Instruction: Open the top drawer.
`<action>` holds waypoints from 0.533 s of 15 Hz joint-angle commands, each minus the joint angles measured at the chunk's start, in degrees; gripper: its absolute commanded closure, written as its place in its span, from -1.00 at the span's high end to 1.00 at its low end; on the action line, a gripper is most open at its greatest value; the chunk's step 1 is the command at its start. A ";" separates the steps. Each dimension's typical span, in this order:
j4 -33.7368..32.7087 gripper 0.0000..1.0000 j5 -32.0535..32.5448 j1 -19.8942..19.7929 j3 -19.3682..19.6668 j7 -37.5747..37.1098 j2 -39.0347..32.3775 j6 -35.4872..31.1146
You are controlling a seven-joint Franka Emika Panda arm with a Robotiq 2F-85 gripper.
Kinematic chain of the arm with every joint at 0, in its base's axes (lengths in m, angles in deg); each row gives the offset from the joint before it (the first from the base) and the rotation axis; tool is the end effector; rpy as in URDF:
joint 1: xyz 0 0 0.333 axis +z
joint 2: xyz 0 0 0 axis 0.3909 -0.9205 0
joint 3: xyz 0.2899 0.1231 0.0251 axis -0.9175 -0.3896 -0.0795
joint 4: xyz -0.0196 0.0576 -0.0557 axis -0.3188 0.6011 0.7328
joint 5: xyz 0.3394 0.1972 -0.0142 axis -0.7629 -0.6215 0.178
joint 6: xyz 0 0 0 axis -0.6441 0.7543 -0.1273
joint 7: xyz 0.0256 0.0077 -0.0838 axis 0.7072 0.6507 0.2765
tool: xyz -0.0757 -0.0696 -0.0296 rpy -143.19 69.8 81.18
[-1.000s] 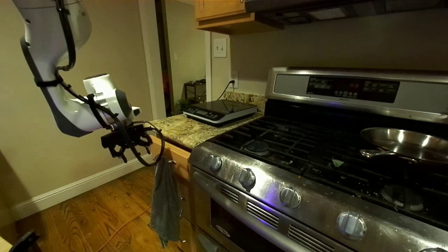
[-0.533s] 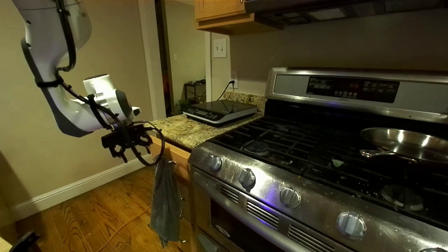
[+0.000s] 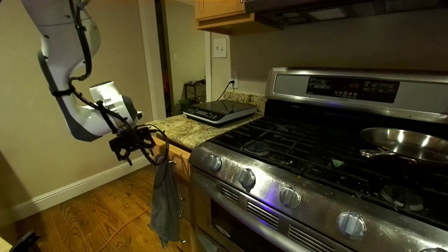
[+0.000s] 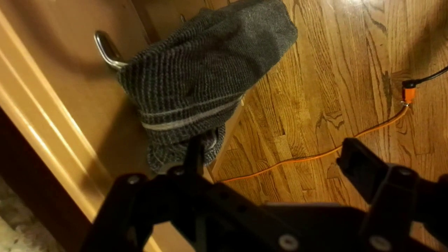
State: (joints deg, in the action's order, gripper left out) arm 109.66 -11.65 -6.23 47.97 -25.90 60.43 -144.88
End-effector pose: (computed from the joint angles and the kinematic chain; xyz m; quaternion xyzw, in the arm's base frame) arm 0.4966 0.1946 0.1760 0.8833 0.4410 0.1371 0.0808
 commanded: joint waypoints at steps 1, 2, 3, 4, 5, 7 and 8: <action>-3.76 1.00 4.93 5.40 5.53 -3.63 -3.07 1.67; -4.43 1.00 6.49 7.10 7.33 -4.33 -3.69 1.63; -5.05 1.00 8.49 9.17 9.49 -5.62 -4.00 1.92; -5.51 1.00 10.28 10.92 11.32 -6.86 -4.23 1.86; -5.77 1.00 11.90 12.47 12.94 -7.94 -4.32 1.69; -6.04 1.00 14.73 15.39 15.75 -10.19 -4.29 1.88; -6.16 1.00 15.90 16.58 16.88 -11.29 -4.38 1.82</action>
State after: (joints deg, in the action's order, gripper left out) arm 104.10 -0.22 5.85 60.66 -32.64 55.88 -144.71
